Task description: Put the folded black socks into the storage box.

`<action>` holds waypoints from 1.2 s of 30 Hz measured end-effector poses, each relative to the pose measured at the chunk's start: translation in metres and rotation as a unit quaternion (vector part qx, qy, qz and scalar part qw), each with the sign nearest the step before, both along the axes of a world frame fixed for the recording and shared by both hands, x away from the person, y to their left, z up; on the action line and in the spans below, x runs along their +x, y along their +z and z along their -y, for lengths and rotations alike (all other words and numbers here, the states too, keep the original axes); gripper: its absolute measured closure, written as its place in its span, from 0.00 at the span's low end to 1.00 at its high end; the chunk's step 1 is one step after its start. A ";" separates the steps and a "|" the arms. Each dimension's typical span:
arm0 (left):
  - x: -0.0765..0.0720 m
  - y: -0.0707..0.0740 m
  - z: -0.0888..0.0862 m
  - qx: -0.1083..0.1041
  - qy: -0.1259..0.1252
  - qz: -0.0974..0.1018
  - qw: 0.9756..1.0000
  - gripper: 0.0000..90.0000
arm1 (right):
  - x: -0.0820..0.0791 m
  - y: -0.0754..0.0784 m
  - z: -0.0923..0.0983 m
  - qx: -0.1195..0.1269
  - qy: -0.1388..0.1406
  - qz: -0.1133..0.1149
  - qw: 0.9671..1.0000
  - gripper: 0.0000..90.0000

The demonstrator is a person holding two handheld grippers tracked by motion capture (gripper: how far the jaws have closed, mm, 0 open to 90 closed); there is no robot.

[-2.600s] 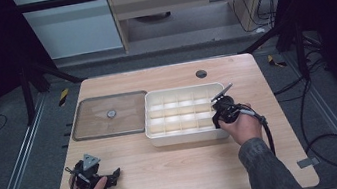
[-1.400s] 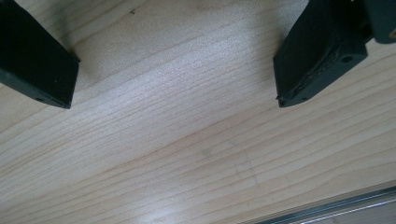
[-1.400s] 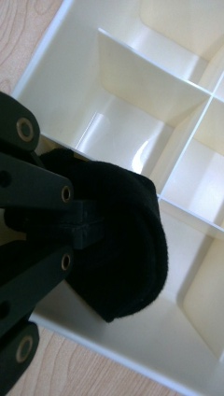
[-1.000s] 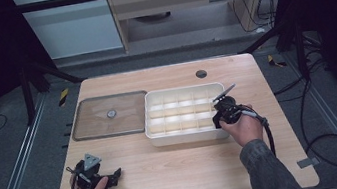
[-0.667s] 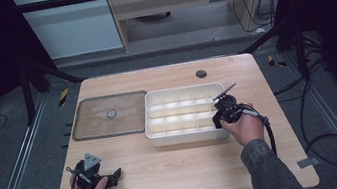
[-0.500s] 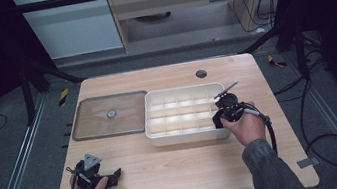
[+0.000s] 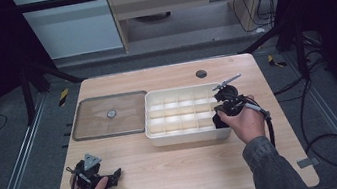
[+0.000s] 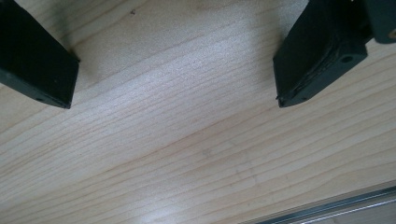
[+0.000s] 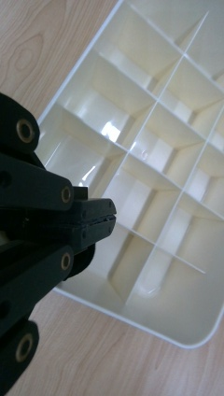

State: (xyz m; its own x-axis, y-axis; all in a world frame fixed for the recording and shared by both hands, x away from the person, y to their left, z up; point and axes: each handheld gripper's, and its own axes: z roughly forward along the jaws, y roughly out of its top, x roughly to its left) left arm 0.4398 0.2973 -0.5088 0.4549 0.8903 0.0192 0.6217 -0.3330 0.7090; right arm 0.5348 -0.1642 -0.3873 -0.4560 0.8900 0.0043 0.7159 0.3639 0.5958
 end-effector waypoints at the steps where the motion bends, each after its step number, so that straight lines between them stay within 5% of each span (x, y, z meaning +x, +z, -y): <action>1: 0.000 0.000 0.000 0.000 0.000 0.000 1.000 0.00 | 0.000 0.002 -0.001 0.005 0.000 0.003 1.000 1.00; 12: 0.000 0.000 0.000 -0.001 -0.001 0.001 1.000 0.00 | -0.006 0.010 -0.019 0.042 0.021 0.023 0.999 1.00; 26: 0.000 0.000 0.000 -0.001 -0.001 0.001 1.000 0.00 | -0.022 0.017 -0.030 0.055 0.046 0.046 0.996 0.92; 36: -0.001 0.000 0.000 -0.001 -0.002 0.001 1.000 0.00 | -0.035 0.027 -0.030 0.068 0.048 0.059 0.995 0.43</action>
State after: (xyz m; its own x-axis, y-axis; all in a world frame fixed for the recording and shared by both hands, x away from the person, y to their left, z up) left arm 0.4393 0.2972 -0.5089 0.4578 0.8888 0.0190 0.6192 -0.3341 0.7106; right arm 0.4995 -0.1341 -0.3600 -0.5429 0.8374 0.0625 0.6041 0.3377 0.7219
